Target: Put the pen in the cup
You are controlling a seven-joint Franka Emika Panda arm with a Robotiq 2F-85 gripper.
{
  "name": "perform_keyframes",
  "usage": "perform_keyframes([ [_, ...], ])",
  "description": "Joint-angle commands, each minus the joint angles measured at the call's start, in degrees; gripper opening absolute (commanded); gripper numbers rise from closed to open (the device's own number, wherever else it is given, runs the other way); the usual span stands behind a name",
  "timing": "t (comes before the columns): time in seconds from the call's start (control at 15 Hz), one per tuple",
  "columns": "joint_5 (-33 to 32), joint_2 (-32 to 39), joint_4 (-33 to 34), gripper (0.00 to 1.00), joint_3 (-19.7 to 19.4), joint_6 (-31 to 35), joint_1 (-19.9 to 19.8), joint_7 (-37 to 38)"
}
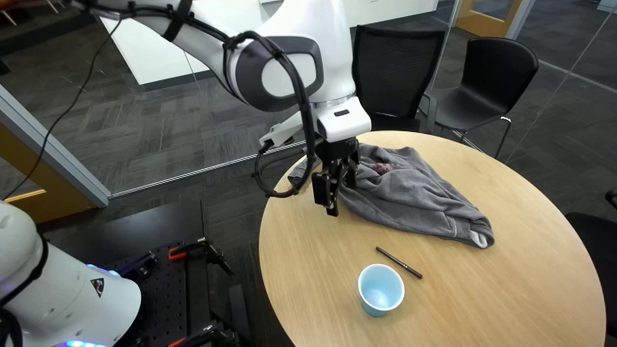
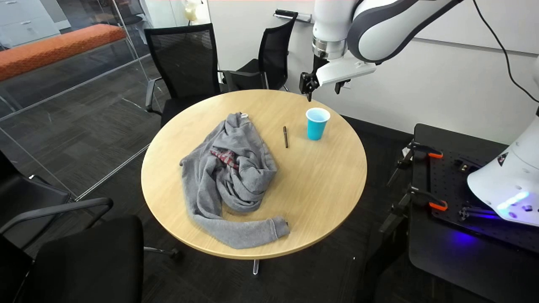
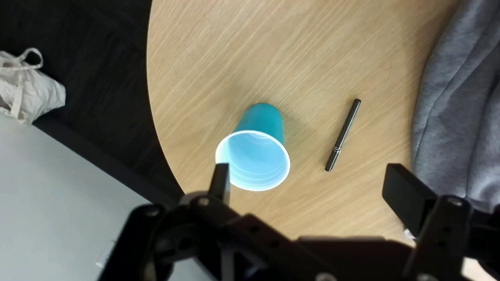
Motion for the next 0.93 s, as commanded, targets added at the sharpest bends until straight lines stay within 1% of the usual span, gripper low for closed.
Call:
perform_keyframes([
  [0.0,-2.0,1.6,4.3,1.00,13.4,-3.2,-14.0,-6.8],
  [0.13,-1.7,2.9,6.0,1.00,21.1,-2.5,-21.9,-7.4],
  [0.33,-1.8,5.4,9.1,1.00,32.3,-1.8,-33.3,-5.1],
  [0.4,-1.6,6.2,10.2,1.00,35.7,-1.9,-36.7,-4.4],
  [0.47,-0.7,7.4,11.5,1.00,38.2,-1.7,-39.2,-4.1],
  [0.6,0.3,9.6,13.7,1.00,42.0,-1.4,-43.1,-3.9],
  [0.73,0.2,12.1,16.2,1.00,44.1,-1.7,-45.4,-2.8],
  [0.87,0.4,14.7,18.6,1.00,45.3,-2.0,-46.9,-1.8],
])
